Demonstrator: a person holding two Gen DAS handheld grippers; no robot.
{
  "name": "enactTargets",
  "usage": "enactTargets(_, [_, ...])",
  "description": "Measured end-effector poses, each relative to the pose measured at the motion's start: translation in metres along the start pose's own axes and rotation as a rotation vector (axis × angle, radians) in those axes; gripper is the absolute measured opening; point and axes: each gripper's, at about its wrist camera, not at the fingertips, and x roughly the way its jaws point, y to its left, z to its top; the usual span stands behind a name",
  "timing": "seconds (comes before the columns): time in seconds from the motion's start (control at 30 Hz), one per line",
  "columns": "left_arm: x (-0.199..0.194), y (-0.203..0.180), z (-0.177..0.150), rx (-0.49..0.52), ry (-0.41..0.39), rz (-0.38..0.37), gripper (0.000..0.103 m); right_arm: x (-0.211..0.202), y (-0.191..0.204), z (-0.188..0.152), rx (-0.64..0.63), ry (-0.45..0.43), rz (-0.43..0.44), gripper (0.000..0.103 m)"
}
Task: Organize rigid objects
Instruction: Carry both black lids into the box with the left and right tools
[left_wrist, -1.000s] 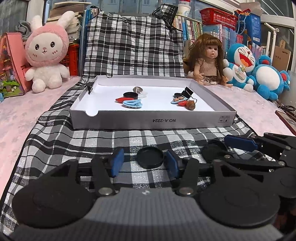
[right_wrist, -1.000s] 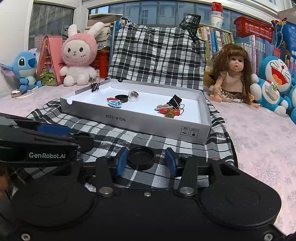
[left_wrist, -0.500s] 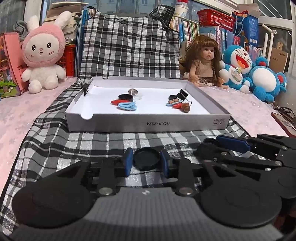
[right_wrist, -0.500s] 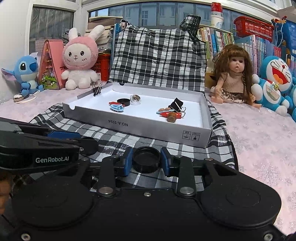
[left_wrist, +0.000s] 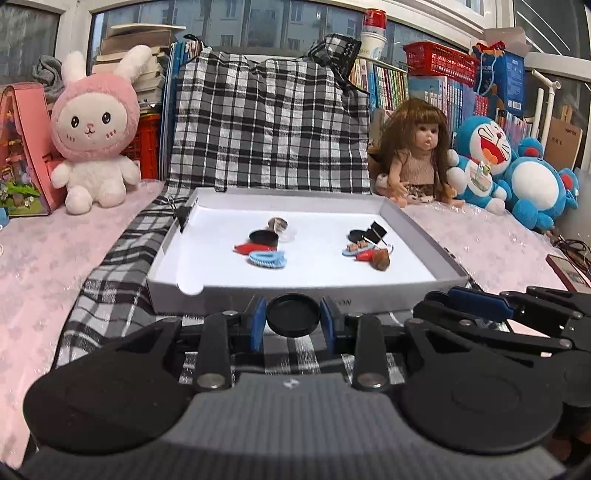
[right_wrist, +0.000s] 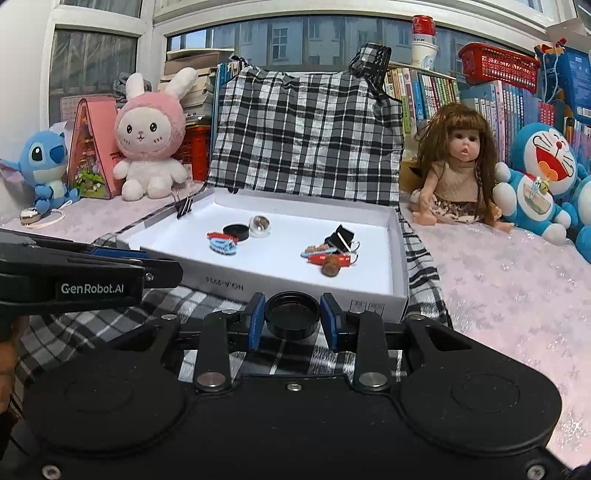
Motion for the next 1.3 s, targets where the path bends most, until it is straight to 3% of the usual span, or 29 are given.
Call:
enactTargets(0.73, [0.020,0.005,0.039,-0.007,-0.010,0.002,0.037,0.023,-0.018,0.045,0.046,-0.002,-0.037,0.031])
enactTargets(1.3, [0.052,0.011,0.045,-0.033,0.051,0.019,0.038,0.056,-0.030,0.056,0.062,0.043,-0.055,0.031])
